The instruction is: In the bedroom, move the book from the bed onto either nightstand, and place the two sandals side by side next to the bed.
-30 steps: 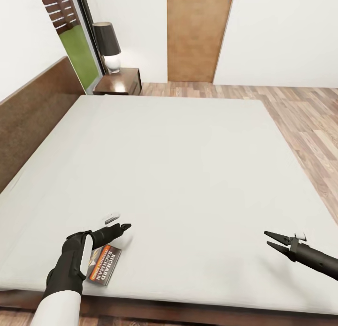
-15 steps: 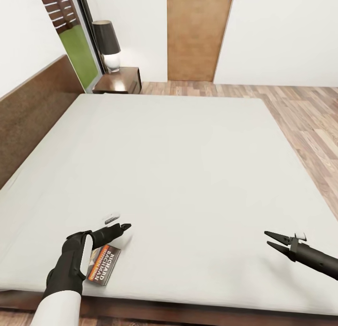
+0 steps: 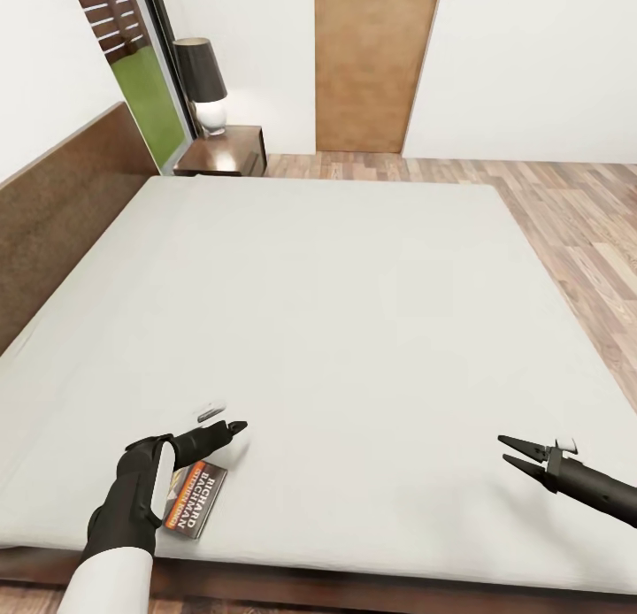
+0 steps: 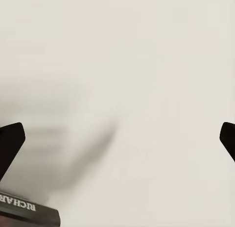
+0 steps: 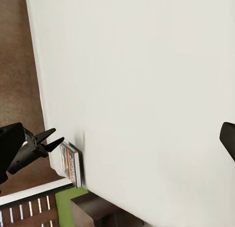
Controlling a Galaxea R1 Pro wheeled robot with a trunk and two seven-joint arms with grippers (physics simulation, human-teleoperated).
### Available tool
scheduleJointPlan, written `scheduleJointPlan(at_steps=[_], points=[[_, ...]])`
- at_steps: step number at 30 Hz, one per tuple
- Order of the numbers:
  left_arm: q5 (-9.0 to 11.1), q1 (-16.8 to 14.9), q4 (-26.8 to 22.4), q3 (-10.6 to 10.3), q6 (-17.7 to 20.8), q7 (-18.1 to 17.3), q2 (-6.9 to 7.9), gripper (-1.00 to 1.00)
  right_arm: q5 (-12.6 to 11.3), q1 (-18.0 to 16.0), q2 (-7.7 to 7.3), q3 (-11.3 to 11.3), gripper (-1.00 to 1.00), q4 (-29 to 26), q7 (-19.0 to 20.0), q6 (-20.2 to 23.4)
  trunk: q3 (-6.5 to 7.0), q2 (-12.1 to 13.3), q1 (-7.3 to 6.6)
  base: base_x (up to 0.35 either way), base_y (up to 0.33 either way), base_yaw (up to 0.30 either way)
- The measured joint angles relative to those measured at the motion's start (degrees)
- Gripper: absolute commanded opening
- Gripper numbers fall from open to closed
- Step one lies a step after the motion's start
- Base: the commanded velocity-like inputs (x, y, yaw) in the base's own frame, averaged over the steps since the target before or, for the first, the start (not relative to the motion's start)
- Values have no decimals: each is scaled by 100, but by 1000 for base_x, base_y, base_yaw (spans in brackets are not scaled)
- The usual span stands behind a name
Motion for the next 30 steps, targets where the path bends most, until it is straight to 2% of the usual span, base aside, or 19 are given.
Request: scheduleJointPlan(at_steps=[3, 7, 19, 24, 30], points=[[0, 0, 0, 0, 0, 2, 0, 100, 0, 0, 1, 1, 100, 2, 0, 0, 0, 0, 0, 0, 0, 0], [-1, 0, 0, 0, 0, 0, 0, 100, 0, 1, 1, 1, 100, 3, 2, 0, -71, -159, 87, 0, 0, 0], [0, 0, 0, 0, 0, 1, 0, 100, 0, 1, 1, 1, 100, 3, 0, 0, -72, -160, 88, 0, 0, 0], [-1, 0, 0, 0, 0, 2, 0, 100, 0, 1, 1, 1, 100, 1, 0, 0, -161, -360, 197, 0, 0, 0], [0, 0, 0, 0, 0, 1, 0, 100, 0, 0, 1, 1, 100, 7, 2, 0, -162, -361, 198, 0, 0, 0]])
